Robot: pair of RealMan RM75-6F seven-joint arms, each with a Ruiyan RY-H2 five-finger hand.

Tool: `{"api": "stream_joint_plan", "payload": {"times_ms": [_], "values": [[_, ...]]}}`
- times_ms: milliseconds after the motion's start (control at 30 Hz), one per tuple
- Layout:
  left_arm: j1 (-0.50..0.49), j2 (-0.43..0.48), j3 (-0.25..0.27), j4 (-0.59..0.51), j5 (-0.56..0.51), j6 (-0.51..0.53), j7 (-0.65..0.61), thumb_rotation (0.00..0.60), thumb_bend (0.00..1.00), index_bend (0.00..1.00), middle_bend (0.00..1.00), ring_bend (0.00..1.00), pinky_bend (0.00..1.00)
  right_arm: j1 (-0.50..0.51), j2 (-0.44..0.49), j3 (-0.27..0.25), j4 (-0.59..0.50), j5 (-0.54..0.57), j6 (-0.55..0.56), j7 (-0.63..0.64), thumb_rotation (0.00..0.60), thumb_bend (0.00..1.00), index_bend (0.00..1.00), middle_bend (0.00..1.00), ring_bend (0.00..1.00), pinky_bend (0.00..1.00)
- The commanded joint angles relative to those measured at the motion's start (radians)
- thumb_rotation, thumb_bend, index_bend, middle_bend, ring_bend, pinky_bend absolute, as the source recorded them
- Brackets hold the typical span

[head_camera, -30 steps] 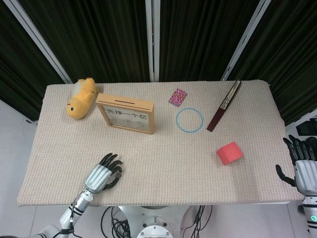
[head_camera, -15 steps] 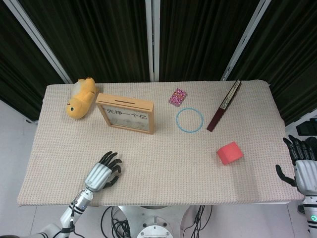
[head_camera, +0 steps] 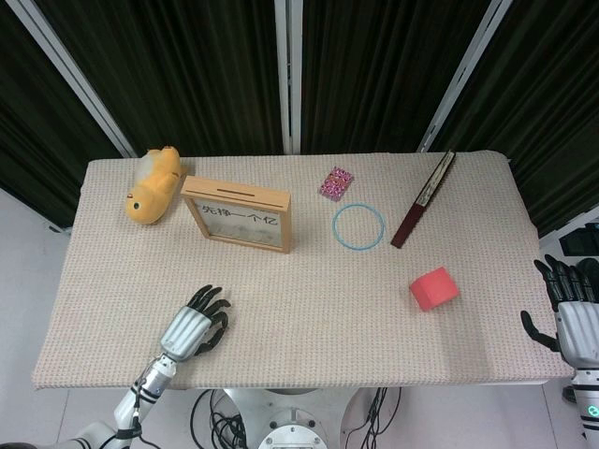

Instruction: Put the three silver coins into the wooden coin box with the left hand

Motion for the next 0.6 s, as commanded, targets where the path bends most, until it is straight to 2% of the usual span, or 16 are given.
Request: {"api": "stream_joint_plan", "payload": {"times_ms": [33,400,600], "values": [[0.0,-0.001,0.0,-0.001,-0.001,-0.001,-0.001,0.6,0.45,0.52,0.28,0.08,0.11,0.0,0.0,0.0,0.0,0.0,0.0,0.001,0.6,0.32,0.0,0.0,0.0,0.0],[-0.003,-0.005,-0.007,-0.014,-0.005,0.004,-0.01,0.6,0.45,0.55,0.28,0.08,0.12,-0.002,0.0,0.0,0.005,0.0,0.004,0.009,0.6,0.32,0.0,0.0,0.0,0.0],[-0.014,0.028,-0.046,-0.075,-0.005,0.049,0.003,0.6,0.45,0.56,0.28,0.08,0.12,-0.003,0.002,0.001,0.004,-0.003,0.009,0.013,0.6,0.32,0.0,0.0,0.0,0.0]]}}
